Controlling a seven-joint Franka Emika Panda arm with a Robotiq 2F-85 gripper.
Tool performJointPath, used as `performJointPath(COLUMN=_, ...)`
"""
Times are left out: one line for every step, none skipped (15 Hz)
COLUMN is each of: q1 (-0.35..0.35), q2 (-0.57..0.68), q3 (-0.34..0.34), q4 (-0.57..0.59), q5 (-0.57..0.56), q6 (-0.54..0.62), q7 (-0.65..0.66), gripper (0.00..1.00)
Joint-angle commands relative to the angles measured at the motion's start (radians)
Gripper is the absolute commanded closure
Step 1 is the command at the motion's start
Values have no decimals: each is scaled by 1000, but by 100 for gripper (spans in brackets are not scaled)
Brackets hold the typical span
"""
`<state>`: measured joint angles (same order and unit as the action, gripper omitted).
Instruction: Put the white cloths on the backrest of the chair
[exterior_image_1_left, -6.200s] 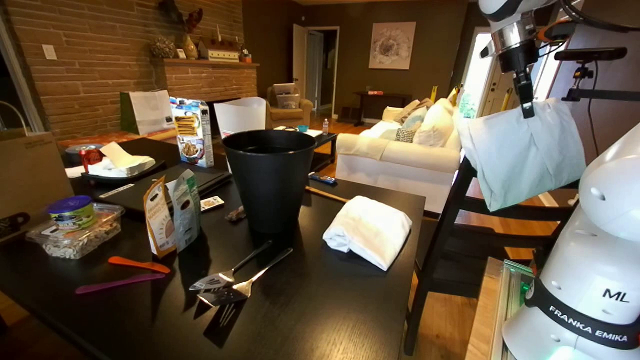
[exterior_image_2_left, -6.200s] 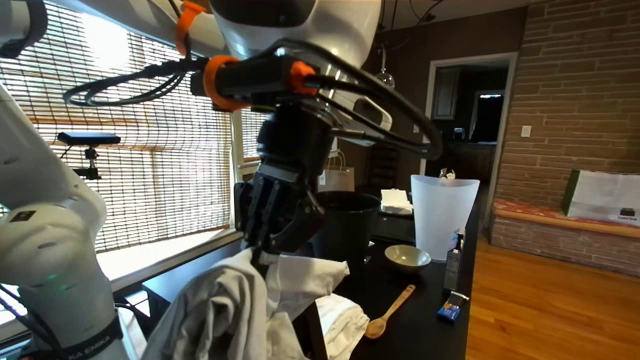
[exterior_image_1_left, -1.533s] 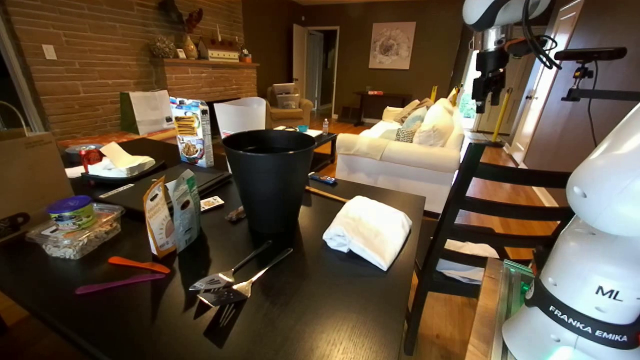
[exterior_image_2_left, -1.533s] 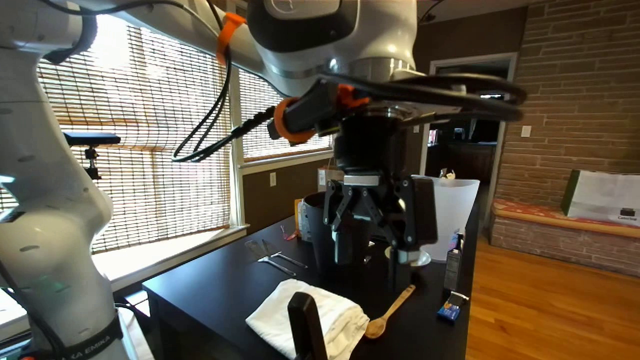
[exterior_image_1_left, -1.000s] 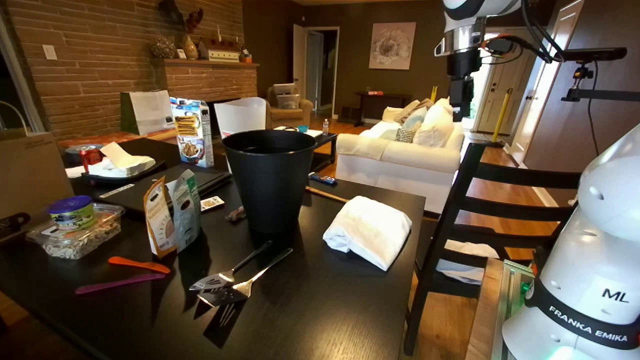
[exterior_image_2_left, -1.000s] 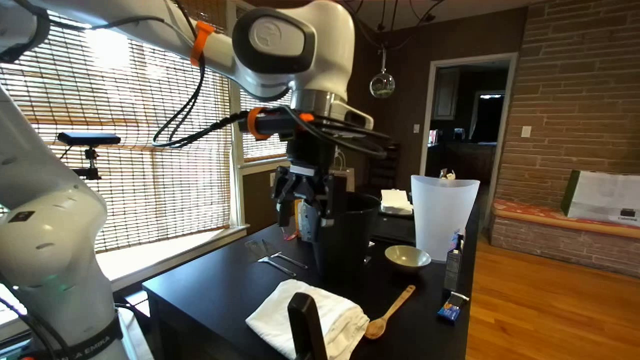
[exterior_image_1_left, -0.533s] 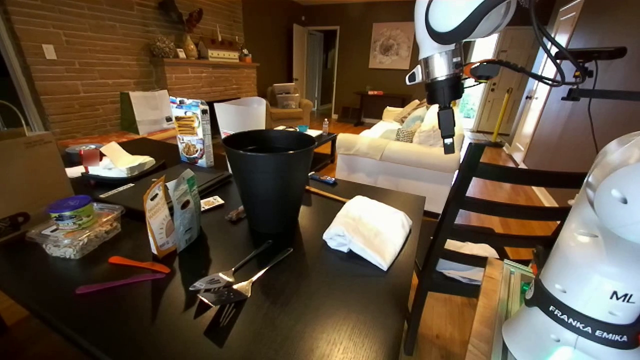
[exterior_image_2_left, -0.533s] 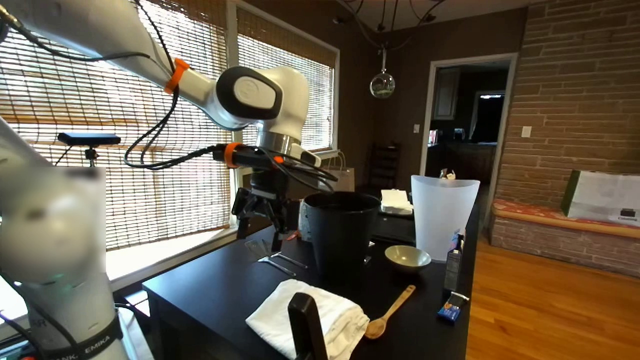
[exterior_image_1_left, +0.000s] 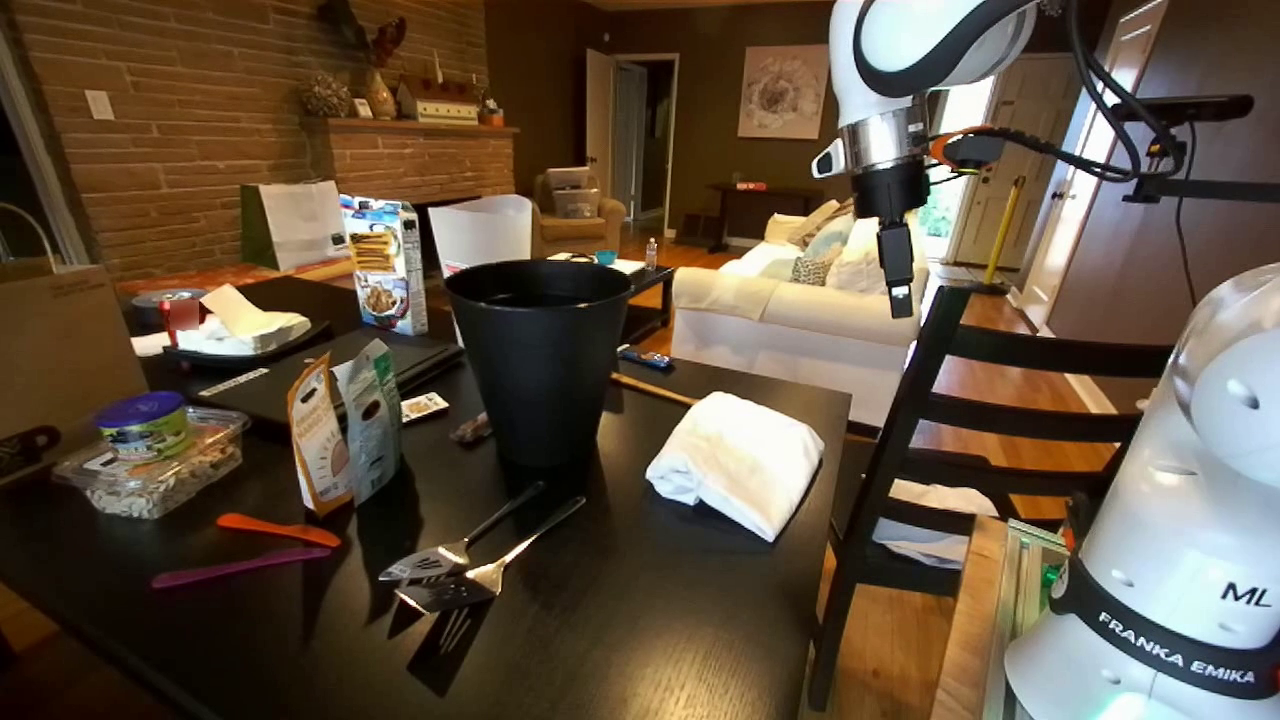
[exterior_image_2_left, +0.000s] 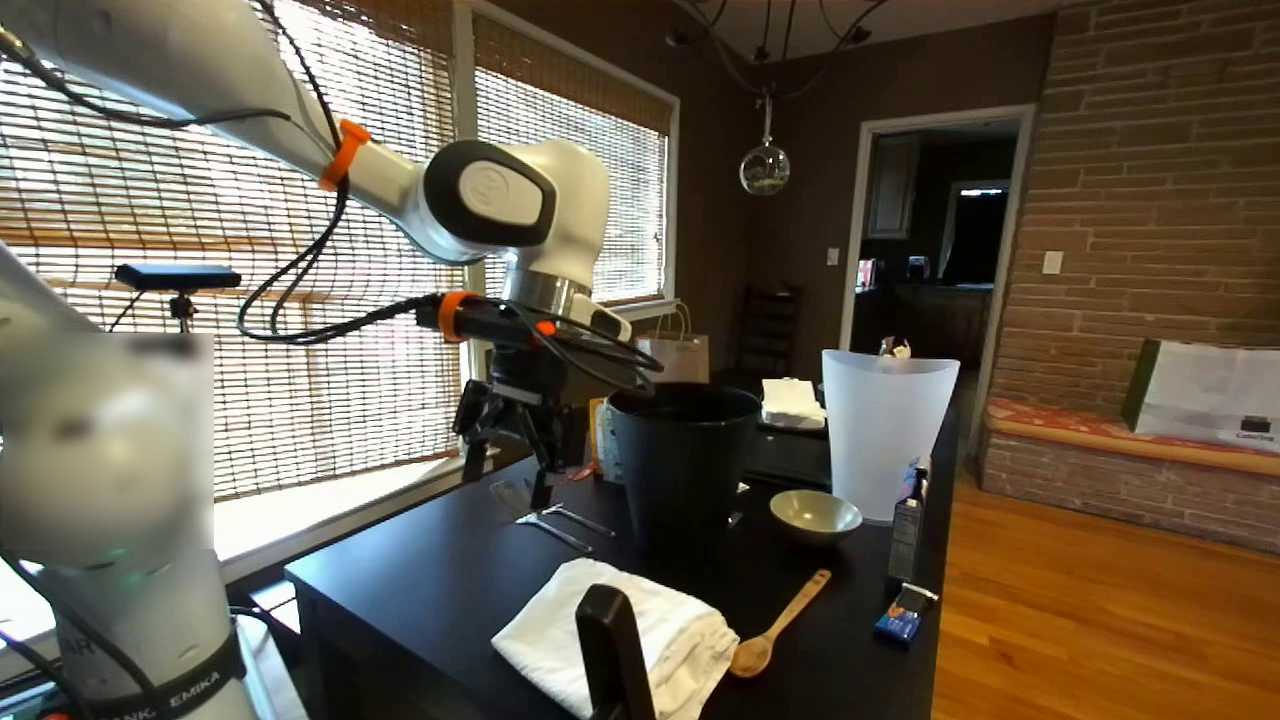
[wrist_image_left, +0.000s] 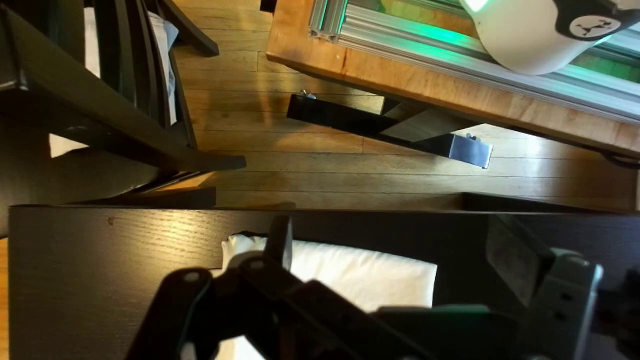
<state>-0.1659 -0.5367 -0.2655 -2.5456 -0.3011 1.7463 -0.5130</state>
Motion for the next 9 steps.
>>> performJointPath(q1=34, q2=-90, q3=34, q4=-147, q5=34, q6=84, q7=78, gripper=0)
performJointPath(q1=45, q2=-100, q3=46, q4=-187, q5=40, q6=129, q7=100, gripper=0)
performJointPath(q1=55, q2=-104, q3=59, q4=-221, q5=37, q6=182, q7=120, gripper=0)
performJointPath(q1=70, q2=-111, q3=70, q4=-267, q5=44, q6=247, q7=141, gripper=0)
performJointPath(q1=82, q2=-110, q3=84, q4=-302, q5=45, q6=313, q7=163, gripper=0)
performJointPath(q1=113, q2=-9, q3=92, q4=-215, q5=78, q6=334, q7=168, gripper=0)
performJointPath(q1=123, q2=5, q3=101, q4=-241, q5=81, q6=399, q7=182, gripper=0)
performJointPath(q1=138, q2=30, q3=114, q4=-243, q5=91, q6=450, q7=197, gripper=0)
performJointPath(q1=148, q2=56, q3=126, q4=-241, q5=95, q6=500, q7=212, gripper=0)
